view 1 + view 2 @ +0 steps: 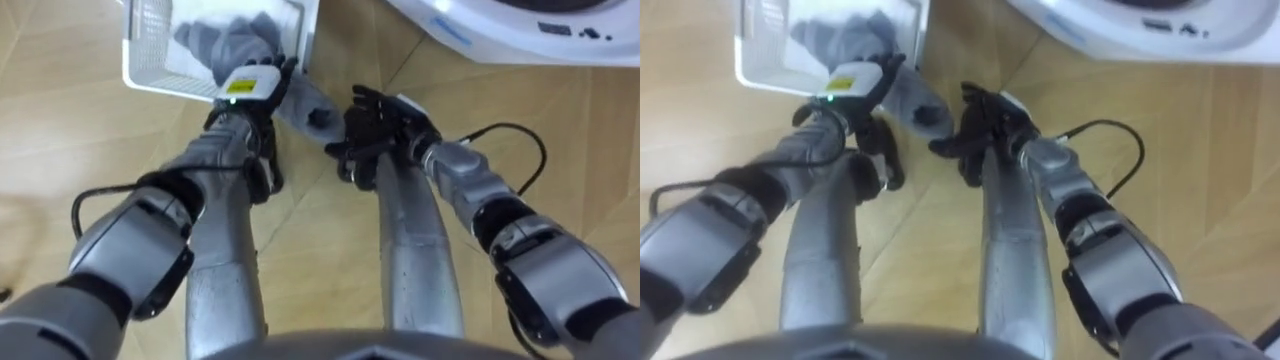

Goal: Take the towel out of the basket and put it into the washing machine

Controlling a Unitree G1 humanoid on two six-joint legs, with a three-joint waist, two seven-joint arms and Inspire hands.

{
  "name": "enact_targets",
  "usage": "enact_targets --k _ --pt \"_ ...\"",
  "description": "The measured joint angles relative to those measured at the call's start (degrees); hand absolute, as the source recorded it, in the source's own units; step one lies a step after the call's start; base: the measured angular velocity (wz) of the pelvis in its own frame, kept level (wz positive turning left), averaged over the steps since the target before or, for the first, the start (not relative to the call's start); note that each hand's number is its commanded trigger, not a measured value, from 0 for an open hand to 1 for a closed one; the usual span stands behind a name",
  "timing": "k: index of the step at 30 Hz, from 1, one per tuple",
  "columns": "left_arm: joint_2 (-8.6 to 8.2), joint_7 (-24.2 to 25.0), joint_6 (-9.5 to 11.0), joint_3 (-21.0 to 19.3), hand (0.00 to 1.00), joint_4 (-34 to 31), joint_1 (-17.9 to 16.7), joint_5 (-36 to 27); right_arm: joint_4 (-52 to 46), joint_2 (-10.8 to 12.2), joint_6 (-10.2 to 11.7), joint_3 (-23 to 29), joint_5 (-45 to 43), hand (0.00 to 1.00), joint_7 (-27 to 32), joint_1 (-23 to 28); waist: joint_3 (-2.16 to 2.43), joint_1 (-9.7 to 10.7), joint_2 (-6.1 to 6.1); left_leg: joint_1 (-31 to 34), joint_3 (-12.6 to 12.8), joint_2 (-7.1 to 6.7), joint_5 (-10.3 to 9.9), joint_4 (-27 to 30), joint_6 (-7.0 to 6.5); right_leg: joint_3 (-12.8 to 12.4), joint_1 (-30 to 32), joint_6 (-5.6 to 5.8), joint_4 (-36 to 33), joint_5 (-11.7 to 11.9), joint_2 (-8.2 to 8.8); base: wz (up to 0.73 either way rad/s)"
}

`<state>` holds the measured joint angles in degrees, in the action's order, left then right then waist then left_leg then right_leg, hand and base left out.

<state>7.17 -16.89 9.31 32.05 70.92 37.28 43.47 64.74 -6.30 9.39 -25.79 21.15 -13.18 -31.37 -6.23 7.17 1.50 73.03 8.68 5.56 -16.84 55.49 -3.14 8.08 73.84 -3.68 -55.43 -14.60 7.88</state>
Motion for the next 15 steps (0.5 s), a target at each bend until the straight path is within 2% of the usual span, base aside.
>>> enact_targets --k 3,4,6,7,8,9,10,13,15 --pt "0.44 -0.3 0.0 1.9 0.00 0.0 0.7 0.0 0.0 0.5 1.2 -1.7 2.4 0.00 -0.1 -0.8 -0.05 1.3 0.62 1.7 -0.1 0.39 -0.4 1.4 0.13 0.1 1.7 -0.28 -1.4 -0.4 0.01 -0.02" --pt "0.50 -0.3 0.1 2.2 0.00 0.0 0.7 0.0 -0.2 0.7 1.3 -2.1 3.3 0.00 -0.1 -0.9 -0.01 1.7 0.66 2.4 -0.2 0.85 -0.5 2.0 0.08 0.5 2.0 -0.43 -1.5 -0.4 -0.09 -0.05" --pt "0.60 -0.2 0.2 2.5 0.00 0.0 0.9 0.0 -0.7 1.1 1.7 -2.3 4.1 0.00 -0.1 -0.9 0.02 2.3 0.75 3.2 -0.6 0.87 -0.7 2.3 0.24 0.9 2.5 -0.60 -1.6 -0.5 -0.06 -0.03" --pt "0.66 0.0 0.3 2.6 0.07 0.0 1.1 0.0 -0.7 1.4 2.0 -2.3 4.5 0.00 -0.1 -1.0 0.05 2.8 0.82 3.7 -0.8 0.87 -0.7 2.4 0.20 1.1 2.8 -0.62 -1.6 -0.6 -0.06 0.00" --pt "0.73 0.0 0.4 2.6 0.39 0.0 1.1 -0.1 -0.7 1.5 2.0 -2.3 4.8 0.00 -0.1 -1.1 0.08 3.1 0.88 3.9 -0.9 0.88 -0.7 2.4 0.15 1.2 3.0 -0.63 -1.6 -0.6 -0.04 0.00" --pt "1.01 0.1 0.6 3.0 0.77 0.0 1.4 0.0 -0.7 1.7 2.0 -2.3 5.3 0.00 -0.1 -1.3 0.07 3.4 0.98 4.2 -0.9 0.91 -0.7 2.5 0.02 1.3 3.3 -0.62 -1.6 -0.6 -0.02 0.00" --pt "1.26 0.2 0.6 3.6 1.00 0.0 1.7 0.0 -0.7 1.8 2.1 -2.3 5.7 0.00 -0.1 -1.3 0.04 3.4 1.04 4.4 -0.9 0.91 -0.8 2.5 -0.05 1.4 3.4 -0.56 -1.6 -0.7 0.00 0.00" --pt "1.39 0.7 0.6 4.3 0.97 0.0 2.2 0.0 -0.7 1.8 2.1 -3.0 7.7 0.00 -0.1 -1.3 0.01 3.4 1.18 4.4 -0.9 0.90 -1.1 2.6 -0.20 1.3 3.4 -0.37 -1.8 -1.1 0.09 0.00" --pt "1.44 0.9 0.6 4.3 1.00 0.0 2.6 0.0 -0.7 1.8 2.1 -3.4 8.2 0.00 -0.1 -1.3 0.03 3.4 1.44 4.4 -0.9 0.90 -1.4 3.0 -0.22 1.3 3.4 -0.33 -2.3 -1.4 0.19 0.00"
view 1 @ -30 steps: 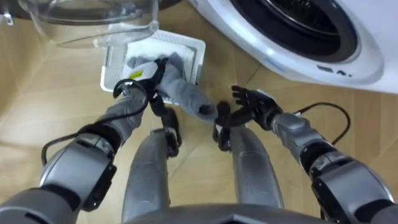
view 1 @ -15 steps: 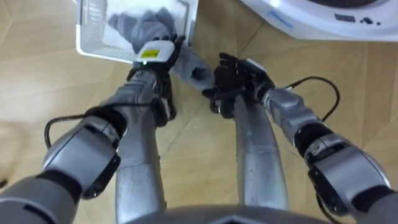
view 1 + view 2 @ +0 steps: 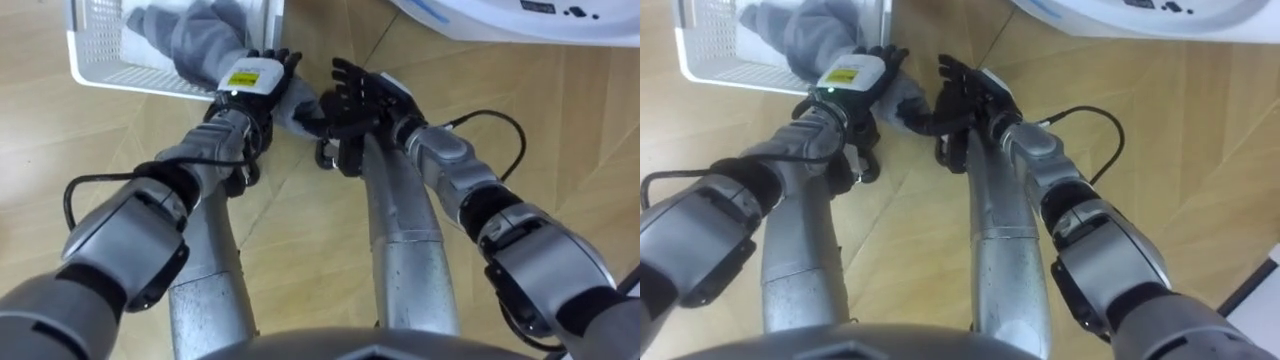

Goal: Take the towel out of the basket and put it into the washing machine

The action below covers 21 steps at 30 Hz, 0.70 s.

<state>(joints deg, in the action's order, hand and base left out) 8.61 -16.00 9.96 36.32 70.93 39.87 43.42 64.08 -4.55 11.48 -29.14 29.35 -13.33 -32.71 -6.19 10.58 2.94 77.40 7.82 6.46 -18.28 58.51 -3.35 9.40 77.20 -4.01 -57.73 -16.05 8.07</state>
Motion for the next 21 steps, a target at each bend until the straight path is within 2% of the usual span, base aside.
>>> enact_targets --k 9,21 --pt "1.12 -2.5 0.0 0.9 1.00 0.0 1.2 0.3 0.1 0.0 0.5 -1.2 -0.2 0.00 -0.2 -0.1 0.00 -0.1 0.21 0.0 0.0 -0.01 -0.3 0.2 -0.02 0.0 0.0 0.10 0.0 -0.2 -0.06 0.00" --pt "0.83 -5.8 0.4 3.2 1.00 0.0 1.4 1.3 0.3 -0.1 1.1 -2.2 0.0 0.00 0.0 -0.1 0.00 -0.8 0.20 0.0 0.0 -0.08 -0.3 0.2 -0.02 -0.1 -0.1 0.11 0.0 -0.2 -0.21 0.00"
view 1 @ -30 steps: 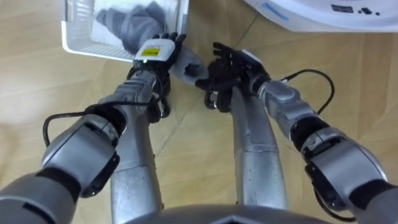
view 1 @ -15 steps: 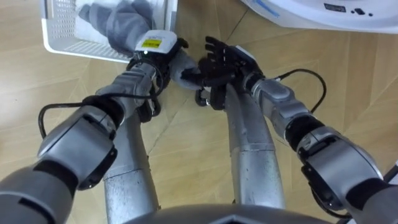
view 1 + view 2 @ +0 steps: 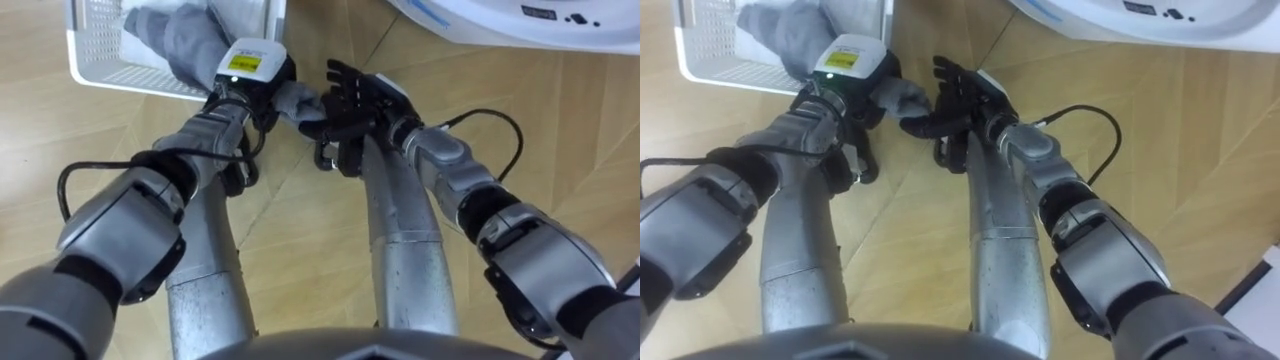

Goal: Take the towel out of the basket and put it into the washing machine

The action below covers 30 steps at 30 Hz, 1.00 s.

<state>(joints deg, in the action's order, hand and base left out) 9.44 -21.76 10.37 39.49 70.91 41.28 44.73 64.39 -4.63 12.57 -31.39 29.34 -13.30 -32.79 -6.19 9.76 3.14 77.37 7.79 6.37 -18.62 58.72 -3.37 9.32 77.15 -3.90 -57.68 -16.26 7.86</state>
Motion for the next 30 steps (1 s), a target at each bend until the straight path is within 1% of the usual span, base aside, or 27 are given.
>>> enact_targets --k 3,5,8,11,13,14,16,17,19,22,25,27,28,30 --pt "-0.40 -0.1 0.1 -0.1 1.00 0.0 0.0 -0.2 0.7 -0.1 0.0 0.1 -0.7 0.00 -0.1 -0.1 0.00 -0.6 0.00 -0.3 0.0 -0.01 0.0 0.0 0.01 0.0 -0.3 0.00 0.1 0.0 -0.14 0.00" --pt "-0.38 -0.1 0.5 -0.1 1.00 0.1 -0.2 -0.2 1.1 -0.2 -0.1 0.1 -0.6 0.00 -0.1 -0.1 0.00 -0.8 0.00 -0.8 0.0 -0.03 0.0 0.0 0.06 0.0 -0.8 -0.01 0.1 0.0 -0.11 0.00" --pt "-0.45 -0.1 0.9 -0.5 1.00 0.2 -0.9 -0.8 1.5 -0.1 -0.6 0.0 -0.3 0.00 0.0 0.5 0.01 -0.9 -0.03 -2.9 0.0 0.01 -0.1 -0.6 0.10 0.1 -3.0 0.00 0.8 0.0 -0.21 0.00" --pt "-0.43 -0.3 1.6 -1.3 1.00 0.2 -2.5 -0.8 1.9 -0.2 -1.0 0.8 -0.3 0.00 0.0 2.1 0.00 -1.5 -0.05 -6.9 0.3 0.04 -0.1 -2.1 0.19 0.1 -6.8 0.06 2.3 0.0 -0.22 -0.02" --pt "-0.40 -1.1 3.0 -1.7 1.00 0.1 -4.3 -1.1 1.9 -0.5 -1.0 1.3 -0.4 0.00 0.4 3.8 0.01 -2.7 -0.05 -10.9 0.9 -0.05 0.0 -4.1 0.29 -0.4 -10.3 0.35 4.2 0.3 -0.59 -0.09" --pt "-0.17 -1.4 3.2 -1.8 1.00 0.1 -4.9 -1.5 2.0 -0.6 -1.0 1.2 -0.4 0.00 0.4 4.4 0.03 -3.0 -0.07 -11.9 1.0 -0.07 0.0 -4.7 0.35 -0.6 -11.2 0.49 4.8 0.5 -0.85 -0.12" --pt "0.14 -1.9 3.7 -3.2 1.00 0.1 -6.5 -3.7 2.4 -1.2 -1.4 1.3 -0.4 0.00 0.6 5.2 0.07 -3.9 -0.15 -15.7 1.6 -0.18 0.2 -7.1 0.58 -0.8 -14.6 0.73 7.0 0.9 -0.99 -0.08" --pt "0.35 -2.2 3.9 -3.4 1.00 0.1 -6.7 -4.5 2.5 -1.5 -1.5 1.3 -0.4 0.00 0.6 5.5 0.08 -3.9 -0.17 -16.5 1.6 -0.18 0.3 -7.6 0.63 -0.7 -15.4 0.76 7.4 0.9 -0.94 0.00" --pt "1.52 -3.2 4.3 -4.6 1.00 0.1 -7.2 -7.2 2.3 -2.7 -1.5 1.3 -1.0 0.00 0.7 6.0 0.14 -4.0 -0.29 -19.0 1.4 -0.10 0.4 -8.9 0.66 -0.1 -18.4 0.81 9.0 0.9 -1.05 0.06" --pt "2.61 -4.5 4.5 -5.6 1.00 0.1 -7.2 -9.9 2.1 -4.1 -1.5 1.3 -3.0 0.00 1.7 5.9 0.14 -4.0 -0.29 -22.5 1.4 -0.12 0.4 -10.6 0.74 0.4 -22.1 1.02 10.9 1.0 -1.07 0.03" --pt "3.61 -5.2 4.7 -6.9 1.00 0.1 -8.2 -11.5 1.9 -4.4 -1.5 1.3 -4.6 0.00 2.2 6.1 0.15 -4.0 -0.30 -26.6 1.7 -0.24 0.4 -12.4 0.77 0.9 -26.4 1.33 12.4 0.9 -1.03 0.01" --pt "3.90 -5.3 5.1 -7.6 1.00 -0.2 -9.0 -13.0 1.4 -4.6 -1.5 1.2 -4.5 0.00 2.2 6.5 0.19 -4.5 -0.27 -28.8 1.7 -0.52 0.5 -13.7 0.86 1.0 -28.3 1.43 13.3 0.9 -0.86 0.00" --pt "3.91 -5.3 5.1 -7.7 1.00 -1.0 -9.6 -14.5 0.7 -4.8 -1.5 1.2 -4.3 0.00 2.2 6.9 0.25 -4.8 -0.35 -29.8 1.6 -1.07 0.7 -14.4 0.92 1.0 -29.2 1.55 14.0 0.9 -0.64 0.04" --pt "4.01 -5.3 5.1 -7.8 1.00 -3.2 -10.5 -16.9 0.3 -5.0 -1.5 1.3 -3.9 0.00 2.2 7.1 0.33 -5.5 -0.34 -30.9 1.8 -1.24 1.0 -15.5 0.91 1.0 -30.1 1.68 14.5 0.9 -0.42 0.05"
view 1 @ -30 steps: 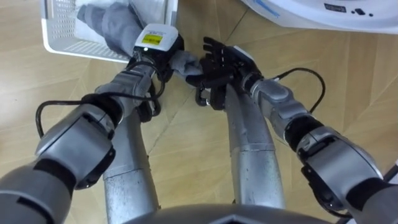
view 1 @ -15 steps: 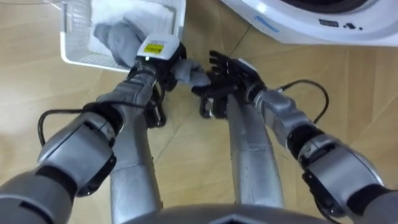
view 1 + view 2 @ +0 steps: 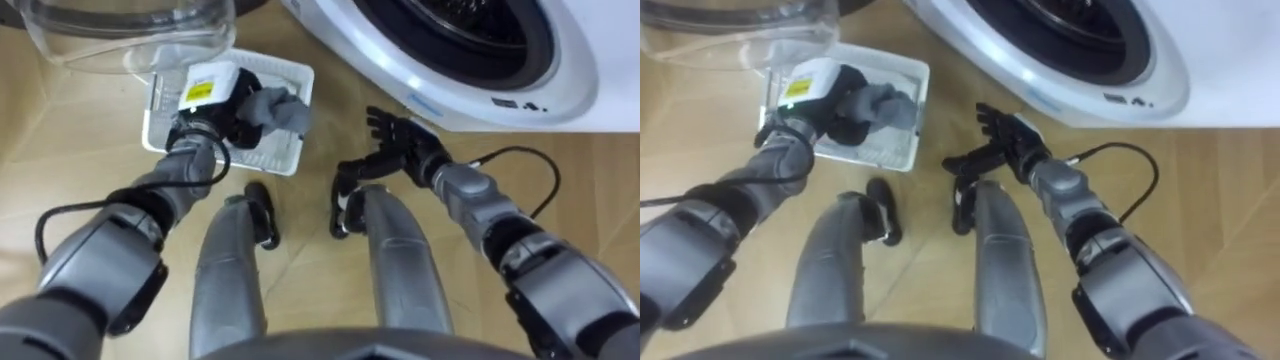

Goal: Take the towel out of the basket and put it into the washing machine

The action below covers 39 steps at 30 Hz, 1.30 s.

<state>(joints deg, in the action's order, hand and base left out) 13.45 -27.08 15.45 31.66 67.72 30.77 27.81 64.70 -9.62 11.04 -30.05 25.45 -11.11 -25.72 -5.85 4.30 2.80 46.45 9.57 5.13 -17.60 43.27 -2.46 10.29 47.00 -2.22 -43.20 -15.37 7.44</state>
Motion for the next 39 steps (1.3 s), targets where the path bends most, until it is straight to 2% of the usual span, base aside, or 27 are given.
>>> enact_targets --k 5,7,8,11,12,14,15,16,17,19,21,23,25,26,28,31,36,37,38,39 --pt "-0.46 0.6 0.1 -0.1 1.00 -2.9 -2.4 -6.1 -0.4 0.0 0.1 0.6 -0.9 0.00 -0.1 -0.1 0.65 -1.0 -0.26 -3.0 0.0 0.02 0.1 -1.1 0.09 0.2 -3.2 0.12 1.3 0.1 -0.18 0.01" --pt "-0.89 2.2 0.1 0.0 1.00 -5.5 -4.1 -11.6 -0.7 -0.1 0.0 0.9 -1.2 0.00 -0.5 0.1 1.18 -1.1 -0.22 -4.3 -0.2 -0.66 0.7 -2.4 0.09 0.7 -4.4 0.19 2.0 0.1 0.34 0.12" --pt "-1.00 3.0 0.1 0.0 1.00 -6.3 -4.3 -13.1 -0.9 -0.1 0.0 0.9 -1.2 0.00 -0.6 0.2 1.24 -1.2 -0.23 -4.6 -0.3 -0.79 0.9 -2.9 0.06 0.7 -4.7 0.29 2.4 0.2 0.41 0.12" --pt "-1.91 8.0 0.1 -0.1 1.00 -9.0 -5.4 -22.1 -3.2 -0.3 0.2 0.9 -1.3 0.00 -2.0 0.9 1.48 -1.5 -0.12 -6.3 -0.2 -1.00 1.8 -4.5 0.07 0.9 -6.5 0.36 3.8 0.8 0.42 0.05" --pt "-2.37 10.8 0.3 -0.1 1.00 -9.6 -6.4 -27.3 -3.6 -0.3 0.2 0.9 -1.3 0.00 -2.9 1.6 2.00 -1.6 -0.25 -7.0 -0.3 -0.99 1.8 -4.8 0.08 1.1 -7.3 0.40 4.4 0.8 0.37 0.00" --pt "-2.31 15.8 0.4 0.0 1.00 -10.7 -7.4 -34.5 -3.7 -0.4 0.2 1.0 -1.5 0.00 -3.7 2.2 2.27 -1.6 -0.24 -7.8 -0.3 -0.95 1.8 -5.0 0.08 1.1 -8.2 0.49 4.8 0.8 0.33 0.00" --pt "-2.29 19.6 0.4 0.4 1.00 -11.6 -7.7 -40.6 -3.7 -0.5 0.1 0.9 -1.8 0.00 -4.0 2.3 2.38 -1.5 -0.11 -7.8 -0.3 -0.98 1.8 -5.2 0.07 1.1 -8.2 0.54 4.8 0.9 0.34 0.00" --pt "-2.25 23.2 0.4 0.6 1.00 -12.1 -8.0 -47.3 -4.0 -0.4 0.0 0.9 -2.0 0.00 -4.0 2.5 2.40 -1.6 -0.09 -7.8 -0.2 -0.99 1.9 -5.4 -0.05 1.1 -8.2 0.59 5.1 1.1 0.34 0.00" --pt "-2.23 24.7 0.3 0.6 1.00 -12.5 -8.2 -49.9 -4.3 -0.4 0.0 0.9 -2.0 0.00 -4.1 2.6 2.40 -1.6 -0.08 -7.8 -0.2 -0.99 2.0 -5.5 -0.05 1.2 -8.2 0.56 5.3 1.3 0.32 0.00" --pt "-2.68 31.2 0.2 0.7 1.00 -13.5 -8.7 -58.9 -4.6 -0.4 0.1 1.1 -2.7 0.00 -4.8 2.6 2.40 -1.4 -0.08 -7.8 -0.3 -1.09 2.3 -6.0 -0.12 1.3 -8.3 0.61 5.7 1.5 0.33 0.00" --pt "-2.95 34.9 -0.2 1.3 1.00 -14.1 -8.7 -64.5 -4.5 -0.3 0.1 1.1 -3.2 0.00 -5.2 2.6 2.40 -1.4 -0.10 -7.7 -0.4 -1.00 2.4 -6.2 -0.13 1.7 -8.5 0.55 6.3 1.7 0.27 0.04" --pt "-3.00 38.4 -1.1 1.6 1.00 -15.0 -8.7 -69.6 -4.2 0.0 0.0 1.1 -3.2 0.00 -5.5 2.7 2.42 -1.4 -0.12 -7.7 -0.7 -0.86 2.6 -6.5 -0.06 2.0 -8.9 0.53 7.1 2.1 -0.01 0.05" --pt "-3.33 42.0 -2.8 1.7 1.00 -15.7 -8.7 -76.8 -4.5 0.3 -0.4 2.1 -3.2 0.00 -6.2 2.9 2.46 -1.5 -0.19 -7.7 -1.0 -0.78 2.7 -6.7 -0.06 2.2 -9.3 0.69 7.7 2.4 -0.29 0.02" --pt "-3.39 42.6 -3.3 1.6 1.00 -15.7 -8.7 -78.5 -4.6 0.4 -0.4 2.6 -3.2 0.00 -6.2 2.9 2.46 -1.4 -0.19 -7.7 -1.1 -0.77 2.7 -6.7 -0.06 2.3 -9.4 0.70 7.7 2.5 -0.32 0.00" --pt "-3.42 44.1 -5.5 1.2 1.00 -16.4 -8.7 -83.6 -4.7 0.7 -0.7 4.4 -3.2 0.00 -6.3 3.1 2.55 -0.9 -0.34 -7.6 -1.9 -0.81 2.7 -6.7 -0.05 3.2 -10.0 0.70 8.1 2.5 -0.32 0.12" --pt "-3.87 46.1 -7.3 1.2 1.00 -16.5 -8.6 -88.6 -5.0 0.7 -1.2 6.3 -4.6 0.00 -6.2 3.1 2.68 -1.2 -0.46 -7.7 -2.3 -0.76 2.7 -6.6 -0.02 3.7 -10.6 0.73 8.5 2.5 -0.43 0.09" --pt "-4.74 47.7 -9.8 0.2 1.00 -18.3 -8.6 -93.5 -5.0 0.9 -1.3 7.2 -5.7 0.00 -5.7 2.4 2.72 -1.6 -0.51 -7.7 -2.3 -0.62 2.7 -6.6 0.02 3.8 -10.6 0.64 8.4 2.7 -0.53 0.00" --pt "-5.05 47.9 -10.2 -0.4 1.00 -18.9 -8.6 -93.7 -4.9 1.1 -1.2 7.7 -5.6 0.55 -5.6 2.2 2.73 -1.6 -0.53 -7.7 -2.3 -0.53 2.8 -6.5 0.06 3.8 -10.6 0.58 8.4 2.8 -0.59 0.00" --pt "-5.11 48.0 -10.3 -0.5 1.00 -19.0 -8.5 -93.8 -4.9 1.1 -1.3 7.7 -5.6 1.00 -5.4 2.2 2.74 -1.5 -0.54 -7.8 -2.3 -0.50 2.8 -6.5 0.08 3.8 -10.7 0.56 8.4 2.8 -0.61 0.00" --pt "-5.19 48.2 -10.6 -0.4 1.00 -19.4 -8.5 -94.1 -4.9 1.1 -1.5 7.7 -5.6 1.00 -5.1 2.3 2.76 -1.5 -0.58 -8.1 -2.3 -0.44 2.8 -6.5 0.11 3.9 -11.0 0.53 8.5 2.8 -0.65 0.00"
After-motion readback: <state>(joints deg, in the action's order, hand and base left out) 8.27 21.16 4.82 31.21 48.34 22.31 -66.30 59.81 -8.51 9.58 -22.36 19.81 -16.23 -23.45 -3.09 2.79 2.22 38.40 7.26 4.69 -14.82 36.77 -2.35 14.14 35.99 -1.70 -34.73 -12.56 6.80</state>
